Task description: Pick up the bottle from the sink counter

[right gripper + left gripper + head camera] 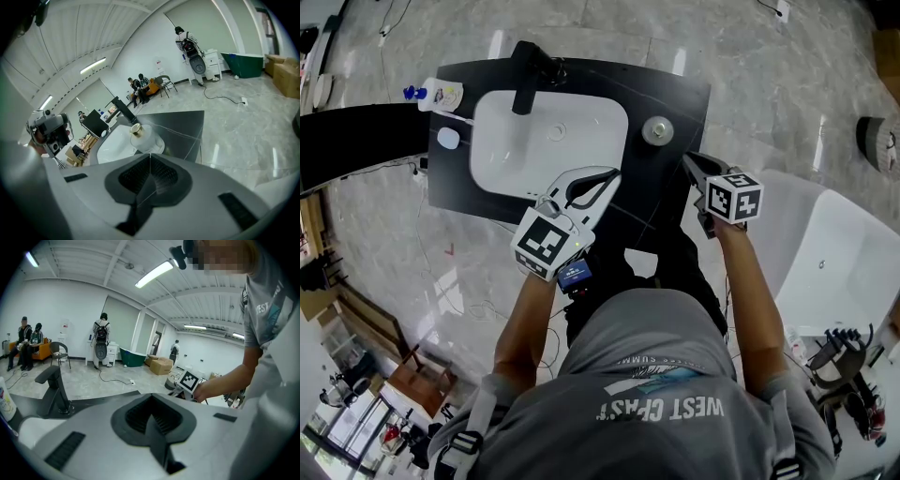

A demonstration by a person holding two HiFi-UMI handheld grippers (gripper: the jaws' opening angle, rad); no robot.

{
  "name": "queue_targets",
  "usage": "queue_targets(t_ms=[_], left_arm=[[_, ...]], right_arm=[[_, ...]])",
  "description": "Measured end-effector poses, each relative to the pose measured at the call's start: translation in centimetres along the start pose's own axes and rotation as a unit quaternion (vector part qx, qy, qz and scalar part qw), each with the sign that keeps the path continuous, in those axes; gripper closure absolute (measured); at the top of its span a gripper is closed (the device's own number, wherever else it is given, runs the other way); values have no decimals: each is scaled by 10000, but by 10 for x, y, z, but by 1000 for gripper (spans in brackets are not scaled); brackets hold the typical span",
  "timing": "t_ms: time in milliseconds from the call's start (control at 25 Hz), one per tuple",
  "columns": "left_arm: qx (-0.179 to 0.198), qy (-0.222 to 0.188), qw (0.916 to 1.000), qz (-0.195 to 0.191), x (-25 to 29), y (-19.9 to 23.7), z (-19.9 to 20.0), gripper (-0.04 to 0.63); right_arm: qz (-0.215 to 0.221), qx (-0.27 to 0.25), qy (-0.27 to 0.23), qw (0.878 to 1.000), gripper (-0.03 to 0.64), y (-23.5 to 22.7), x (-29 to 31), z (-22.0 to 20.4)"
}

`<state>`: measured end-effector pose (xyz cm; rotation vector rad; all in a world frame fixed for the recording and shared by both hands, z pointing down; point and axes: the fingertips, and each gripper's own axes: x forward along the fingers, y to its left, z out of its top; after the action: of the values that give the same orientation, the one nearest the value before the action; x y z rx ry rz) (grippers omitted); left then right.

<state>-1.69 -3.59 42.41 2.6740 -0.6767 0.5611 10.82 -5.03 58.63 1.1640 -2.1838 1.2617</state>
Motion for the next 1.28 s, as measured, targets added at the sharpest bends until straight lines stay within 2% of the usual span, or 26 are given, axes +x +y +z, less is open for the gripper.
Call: queue_targets(t_ms=[1280], left_arm=[[-103,100,9999,37,-1,9,-16,594]], right_arm=[[27,-53,77,10000,614,-2,22,1]])
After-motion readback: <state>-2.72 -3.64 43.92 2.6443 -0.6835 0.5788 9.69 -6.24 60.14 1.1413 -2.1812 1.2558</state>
